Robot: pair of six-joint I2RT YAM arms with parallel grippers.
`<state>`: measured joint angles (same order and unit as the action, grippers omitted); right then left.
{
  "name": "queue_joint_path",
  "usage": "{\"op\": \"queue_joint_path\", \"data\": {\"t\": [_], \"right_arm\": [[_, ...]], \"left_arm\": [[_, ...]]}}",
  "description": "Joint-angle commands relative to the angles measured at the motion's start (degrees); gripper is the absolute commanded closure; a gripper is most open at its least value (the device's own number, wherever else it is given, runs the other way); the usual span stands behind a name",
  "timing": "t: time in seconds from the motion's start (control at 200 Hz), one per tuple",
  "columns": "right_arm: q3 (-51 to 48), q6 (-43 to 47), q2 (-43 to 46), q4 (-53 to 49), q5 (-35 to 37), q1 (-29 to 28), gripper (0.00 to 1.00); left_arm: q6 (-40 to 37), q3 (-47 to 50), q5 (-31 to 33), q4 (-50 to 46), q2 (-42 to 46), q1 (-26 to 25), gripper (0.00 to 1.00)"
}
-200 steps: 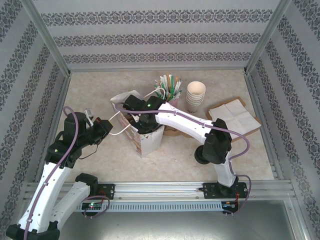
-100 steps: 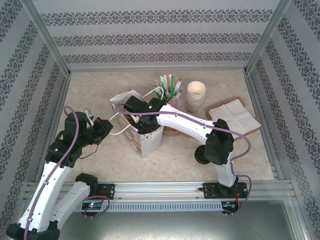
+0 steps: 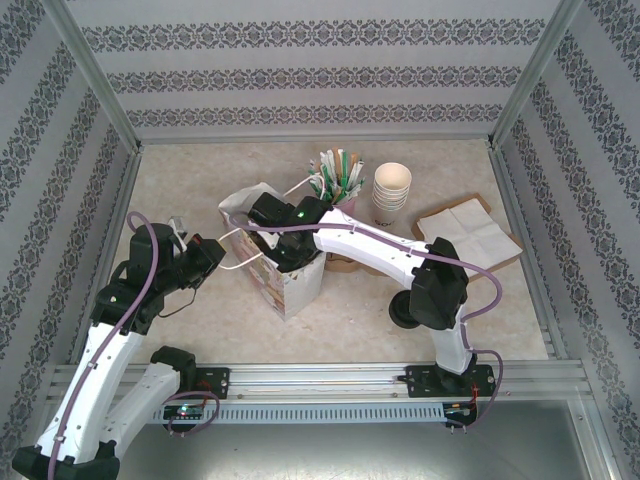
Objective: Pack the takeout coffee
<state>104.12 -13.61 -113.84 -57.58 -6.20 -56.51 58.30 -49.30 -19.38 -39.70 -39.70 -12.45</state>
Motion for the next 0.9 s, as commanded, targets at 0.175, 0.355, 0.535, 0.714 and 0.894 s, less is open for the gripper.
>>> {"op": "queue_joint_path", "data": {"t": [0.175,0.355,0.535,0.714,0.894], "right_arm": [[-5.37,4.9,-3.32,-5.38,-8.68,-1.15,0.59],[-5.36,6.49,-5.4,-8.83,-6.92,-1.74,0.58],[-8.27,6.53,-5.05,-8.28,-2.53,-3.72,0.58],[-10.6,4.11,-5.45,-8.64,0.39,-4.64,0.59],[-12.55,3.09,-5.23,-8.85,2.15,-6.0,0.6]], "left_arm": [[-2.38,-0.26,1.73,0.8,-1.49,-0.82,1.0],[-3.45,-1.1,3.49,-0.87,-2.64,-0.82,1.0],[-3.2,-1.16,4.07,-0.83,-2.87,-0.82,1.0],[-3.28,-1.72,4.17,-0.89,-2.93,-0.81,1.0],[-3.2,-1.9,4.02,-0.85,-2.94,-0.82,1.0]]}}
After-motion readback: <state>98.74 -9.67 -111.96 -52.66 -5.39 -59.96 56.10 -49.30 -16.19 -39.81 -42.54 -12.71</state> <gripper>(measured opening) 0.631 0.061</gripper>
